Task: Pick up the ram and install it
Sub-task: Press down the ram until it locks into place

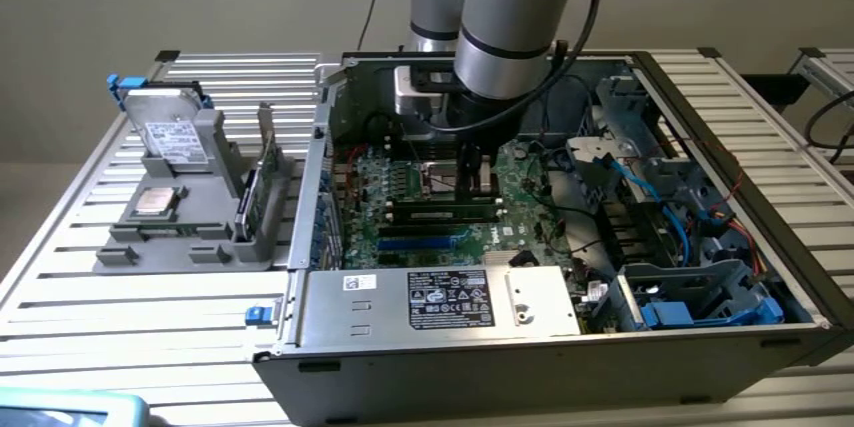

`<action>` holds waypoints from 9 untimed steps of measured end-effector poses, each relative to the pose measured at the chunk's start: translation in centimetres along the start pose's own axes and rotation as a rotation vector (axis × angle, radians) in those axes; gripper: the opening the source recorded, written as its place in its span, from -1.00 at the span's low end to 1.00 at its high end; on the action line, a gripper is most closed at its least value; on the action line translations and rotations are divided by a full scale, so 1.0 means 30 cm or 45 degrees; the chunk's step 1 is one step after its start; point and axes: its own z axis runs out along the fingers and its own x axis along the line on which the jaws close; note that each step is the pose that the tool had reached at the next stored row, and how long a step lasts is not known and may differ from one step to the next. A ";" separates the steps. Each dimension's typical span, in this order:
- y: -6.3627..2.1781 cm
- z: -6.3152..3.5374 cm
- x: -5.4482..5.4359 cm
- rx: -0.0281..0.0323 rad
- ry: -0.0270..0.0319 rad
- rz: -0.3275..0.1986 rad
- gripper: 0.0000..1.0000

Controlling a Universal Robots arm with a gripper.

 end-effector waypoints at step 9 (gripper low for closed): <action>0.074 0.010 -0.009 0.0080 0.0093 0.000 -0.79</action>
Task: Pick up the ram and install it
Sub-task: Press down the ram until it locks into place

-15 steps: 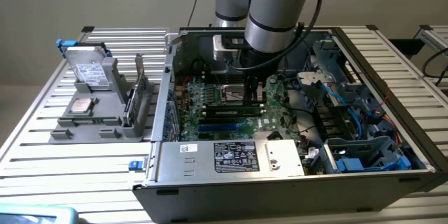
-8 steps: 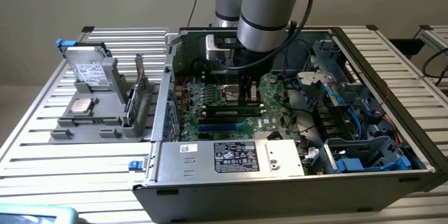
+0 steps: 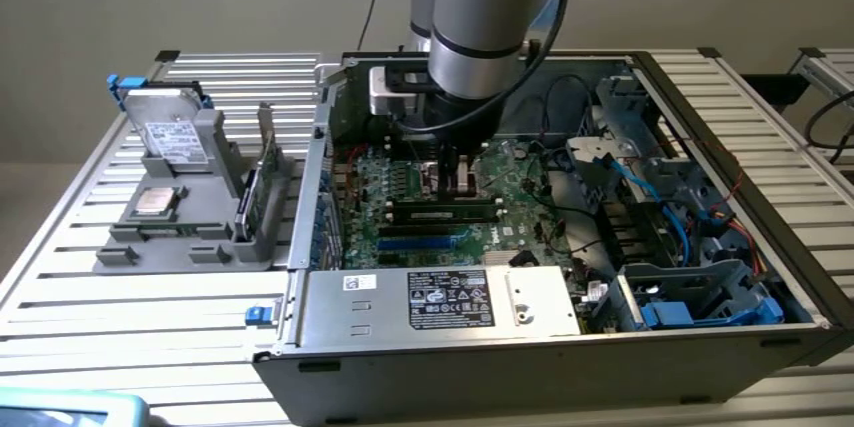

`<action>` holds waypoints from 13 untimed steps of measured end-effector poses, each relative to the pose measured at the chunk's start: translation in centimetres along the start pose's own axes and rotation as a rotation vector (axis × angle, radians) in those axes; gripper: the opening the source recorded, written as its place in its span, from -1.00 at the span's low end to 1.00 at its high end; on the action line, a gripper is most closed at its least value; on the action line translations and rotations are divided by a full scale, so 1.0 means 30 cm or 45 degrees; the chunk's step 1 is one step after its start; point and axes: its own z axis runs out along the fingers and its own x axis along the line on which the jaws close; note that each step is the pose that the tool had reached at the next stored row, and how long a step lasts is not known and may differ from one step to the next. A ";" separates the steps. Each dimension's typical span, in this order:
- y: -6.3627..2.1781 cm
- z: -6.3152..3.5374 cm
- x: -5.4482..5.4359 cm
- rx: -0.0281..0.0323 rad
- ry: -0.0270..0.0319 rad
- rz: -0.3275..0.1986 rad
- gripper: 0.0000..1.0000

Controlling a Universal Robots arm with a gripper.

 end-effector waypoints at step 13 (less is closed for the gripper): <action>0.056 0.056 -0.038 0.0202 0.0007 0.001 -0.79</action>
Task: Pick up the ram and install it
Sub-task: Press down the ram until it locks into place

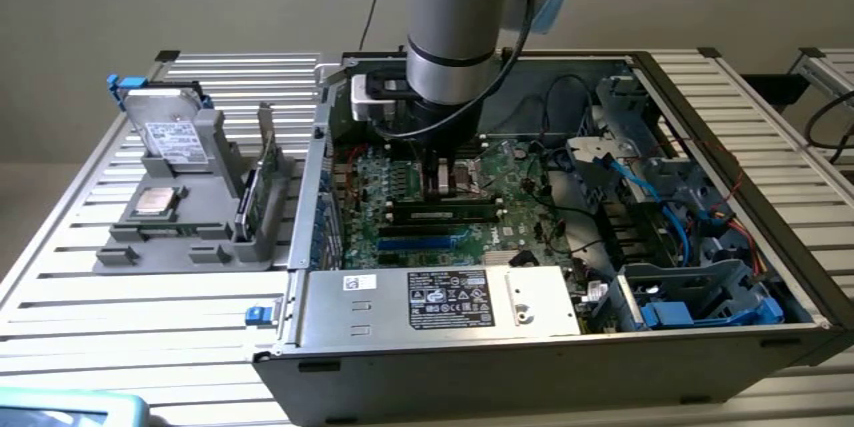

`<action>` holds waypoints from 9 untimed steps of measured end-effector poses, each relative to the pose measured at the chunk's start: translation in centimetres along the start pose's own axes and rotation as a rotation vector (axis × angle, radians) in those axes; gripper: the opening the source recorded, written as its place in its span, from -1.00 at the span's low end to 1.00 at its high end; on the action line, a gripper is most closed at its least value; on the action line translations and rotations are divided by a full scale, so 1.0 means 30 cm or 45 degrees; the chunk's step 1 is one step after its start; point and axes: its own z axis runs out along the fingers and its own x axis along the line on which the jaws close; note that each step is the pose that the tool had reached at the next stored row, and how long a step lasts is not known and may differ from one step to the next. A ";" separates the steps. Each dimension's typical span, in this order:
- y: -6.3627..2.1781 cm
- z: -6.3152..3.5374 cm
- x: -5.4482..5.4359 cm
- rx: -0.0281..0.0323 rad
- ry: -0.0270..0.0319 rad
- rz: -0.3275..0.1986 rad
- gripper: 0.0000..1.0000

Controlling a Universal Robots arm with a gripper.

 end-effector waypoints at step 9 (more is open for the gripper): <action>0.035 0.042 0.003 0.0117 -0.0013 0.002 -0.79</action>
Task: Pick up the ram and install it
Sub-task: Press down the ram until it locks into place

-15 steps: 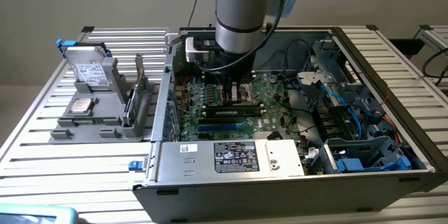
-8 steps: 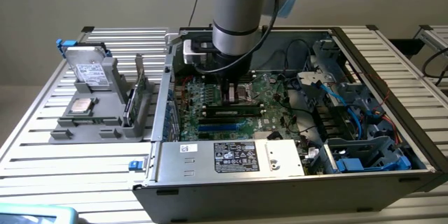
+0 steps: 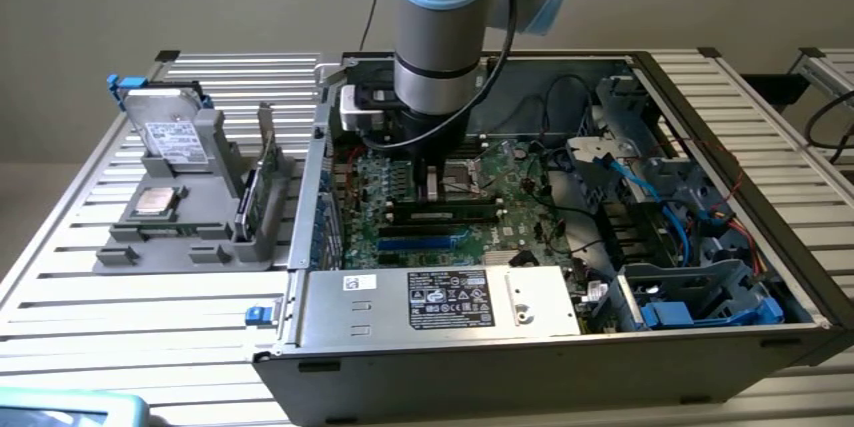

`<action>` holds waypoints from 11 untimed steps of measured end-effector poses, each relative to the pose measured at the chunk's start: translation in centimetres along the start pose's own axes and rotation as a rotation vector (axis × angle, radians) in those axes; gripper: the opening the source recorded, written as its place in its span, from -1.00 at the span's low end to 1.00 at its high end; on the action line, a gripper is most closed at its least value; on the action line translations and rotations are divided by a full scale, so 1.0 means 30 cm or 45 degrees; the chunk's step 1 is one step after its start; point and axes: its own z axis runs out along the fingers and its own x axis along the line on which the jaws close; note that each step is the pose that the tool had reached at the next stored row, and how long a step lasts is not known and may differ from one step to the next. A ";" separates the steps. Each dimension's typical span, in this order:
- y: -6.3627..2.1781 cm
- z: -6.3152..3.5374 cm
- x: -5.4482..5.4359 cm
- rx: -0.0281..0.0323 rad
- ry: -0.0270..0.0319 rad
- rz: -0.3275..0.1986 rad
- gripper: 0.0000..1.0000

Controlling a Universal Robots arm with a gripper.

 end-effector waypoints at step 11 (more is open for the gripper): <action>0.000 -0.052 -0.003 0.0012 -0.0093 0.001 -0.79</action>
